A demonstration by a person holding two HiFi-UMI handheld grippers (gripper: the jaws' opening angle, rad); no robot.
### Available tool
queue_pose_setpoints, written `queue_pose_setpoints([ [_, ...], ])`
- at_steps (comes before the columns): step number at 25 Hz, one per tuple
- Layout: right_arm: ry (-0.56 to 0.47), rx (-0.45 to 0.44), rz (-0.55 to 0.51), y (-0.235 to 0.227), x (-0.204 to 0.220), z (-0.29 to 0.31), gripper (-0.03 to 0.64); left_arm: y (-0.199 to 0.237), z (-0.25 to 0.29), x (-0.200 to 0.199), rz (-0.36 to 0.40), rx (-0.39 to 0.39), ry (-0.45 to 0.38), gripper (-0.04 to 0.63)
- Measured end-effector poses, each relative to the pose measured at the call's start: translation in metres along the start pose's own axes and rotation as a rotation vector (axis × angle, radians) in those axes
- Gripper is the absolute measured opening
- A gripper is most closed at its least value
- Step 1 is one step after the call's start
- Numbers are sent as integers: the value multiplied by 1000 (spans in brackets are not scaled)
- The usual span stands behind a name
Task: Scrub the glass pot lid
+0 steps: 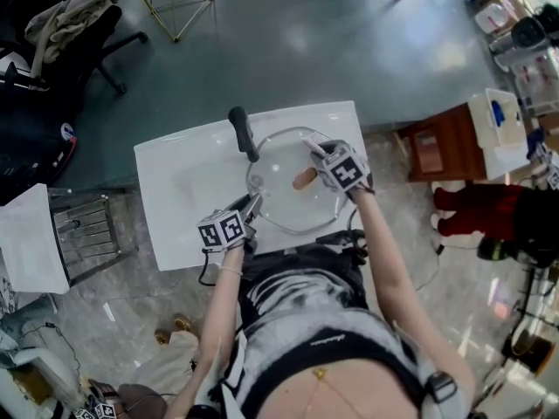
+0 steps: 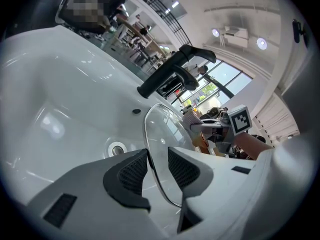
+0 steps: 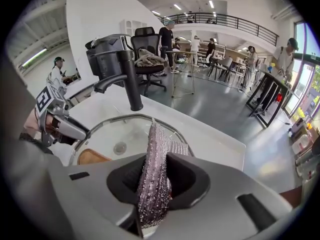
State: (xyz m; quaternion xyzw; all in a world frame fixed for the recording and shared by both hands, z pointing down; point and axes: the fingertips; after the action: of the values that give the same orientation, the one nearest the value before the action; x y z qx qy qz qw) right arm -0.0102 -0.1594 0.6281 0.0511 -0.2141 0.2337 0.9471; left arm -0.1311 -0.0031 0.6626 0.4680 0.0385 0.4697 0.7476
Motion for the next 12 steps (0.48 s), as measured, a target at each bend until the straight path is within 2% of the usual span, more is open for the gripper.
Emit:
queue_pose_setpoints([
  [12,7,-69,-223,55,-57,21,92,0,1,0,-5,11,3,130],
])
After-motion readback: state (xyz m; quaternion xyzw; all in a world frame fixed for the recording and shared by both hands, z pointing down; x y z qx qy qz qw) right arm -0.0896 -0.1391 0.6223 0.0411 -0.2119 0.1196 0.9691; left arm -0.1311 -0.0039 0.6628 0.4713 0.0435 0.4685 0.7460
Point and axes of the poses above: the fingertips, and each gripper's own axes: z forward along the fingers, y to its left, x out of its underside, and after that the axes turned 3 degrees about y, right-handed
